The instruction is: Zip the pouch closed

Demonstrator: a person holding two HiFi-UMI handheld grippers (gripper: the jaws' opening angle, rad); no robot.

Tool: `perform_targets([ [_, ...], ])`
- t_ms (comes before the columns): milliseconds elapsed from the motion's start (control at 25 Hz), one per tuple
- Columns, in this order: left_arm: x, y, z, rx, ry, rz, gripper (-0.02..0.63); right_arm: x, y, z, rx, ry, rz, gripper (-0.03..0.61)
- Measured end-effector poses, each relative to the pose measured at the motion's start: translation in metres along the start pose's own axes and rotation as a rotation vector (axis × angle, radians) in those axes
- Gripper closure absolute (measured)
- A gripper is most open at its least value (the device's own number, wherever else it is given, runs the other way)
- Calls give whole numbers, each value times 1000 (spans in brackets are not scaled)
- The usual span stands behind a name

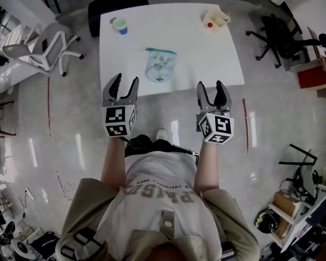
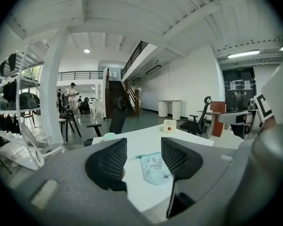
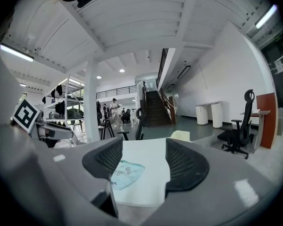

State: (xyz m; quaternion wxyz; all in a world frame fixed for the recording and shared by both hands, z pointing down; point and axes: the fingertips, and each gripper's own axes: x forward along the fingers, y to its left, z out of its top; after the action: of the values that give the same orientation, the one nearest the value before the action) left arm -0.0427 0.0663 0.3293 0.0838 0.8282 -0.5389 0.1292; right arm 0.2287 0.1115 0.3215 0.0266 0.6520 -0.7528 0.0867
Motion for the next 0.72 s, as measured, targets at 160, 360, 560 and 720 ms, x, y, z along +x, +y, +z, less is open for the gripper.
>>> perform_targets([
  [160, 11, 3, -6, 9, 28, 9, 377, 10, -7, -12, 18, 30, -5, 318],
  [360, 30, 7, -17, 5, 66, 5, 377, 26, -8, -23, 44, 47, 6, 318],
  [560, 60, 13, -34, -3, 115, -25, 377, 47, -10, -41, 58, 86, 4, 318],
  [720, 89, 27, -35, -11, 127, -45, 377, 72, -17, -46, 70, 99, -47, 318],
])
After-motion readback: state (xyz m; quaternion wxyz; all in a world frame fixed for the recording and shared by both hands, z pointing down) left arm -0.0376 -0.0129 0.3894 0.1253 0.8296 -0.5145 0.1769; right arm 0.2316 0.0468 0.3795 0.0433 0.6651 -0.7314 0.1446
